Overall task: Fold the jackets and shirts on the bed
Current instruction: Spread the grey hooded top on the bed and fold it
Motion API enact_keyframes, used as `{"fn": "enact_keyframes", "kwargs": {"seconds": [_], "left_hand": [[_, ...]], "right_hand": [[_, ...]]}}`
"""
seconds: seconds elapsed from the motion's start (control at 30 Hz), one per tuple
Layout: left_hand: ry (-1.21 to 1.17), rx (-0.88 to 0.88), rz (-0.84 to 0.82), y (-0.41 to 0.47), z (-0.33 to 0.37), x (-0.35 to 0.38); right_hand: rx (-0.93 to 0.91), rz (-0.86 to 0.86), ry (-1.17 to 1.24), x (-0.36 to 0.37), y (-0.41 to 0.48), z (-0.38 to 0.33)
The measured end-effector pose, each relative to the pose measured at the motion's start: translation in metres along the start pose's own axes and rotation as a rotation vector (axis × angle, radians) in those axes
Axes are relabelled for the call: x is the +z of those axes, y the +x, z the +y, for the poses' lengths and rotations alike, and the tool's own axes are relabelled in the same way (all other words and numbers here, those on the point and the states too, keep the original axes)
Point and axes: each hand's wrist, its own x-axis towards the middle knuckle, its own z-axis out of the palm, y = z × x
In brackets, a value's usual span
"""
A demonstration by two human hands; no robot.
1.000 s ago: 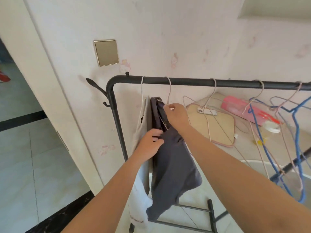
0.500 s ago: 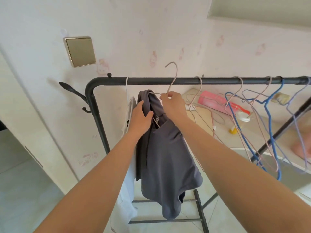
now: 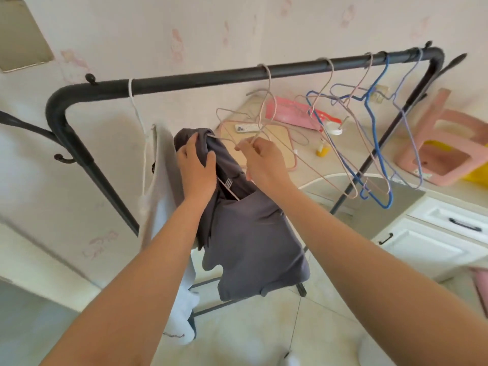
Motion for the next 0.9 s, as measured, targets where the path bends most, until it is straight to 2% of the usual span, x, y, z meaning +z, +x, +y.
{"fn": "enact_keyframes", "kwargs": {"seconds": [0.17, 0.3, 0.43, 0.6, 0.9], "left_hand": [[0.124, 0.144, 0.029, -0.037, -0.023, 0.008], [0.294, 0.192, -0.103, -0.068, -0.035, 0.012], [0.265, 0.146, -0.217, -0.103, -0.038, 0.009], [0.403, 0.143, -0.338, -0.152, -0.032, 0.007], [0.508, 0.089, -0.345, -0.228, -0.016, -0.001]], "right_hand": [[0.102, -0.074, -0.013, -0.018, -0.037, 0.035], [0.190, -0.036, -0.037, -0.041, -0.061, 0.063], [0.223, -0.069, -0.137, -0.065, -0.086, 0.084], [0.217, -0.082, -0.260, -0.092, -0.115, 0.109], [0.257, -0.078, -0.222, -0.125, -0.161, 0.147]]}}
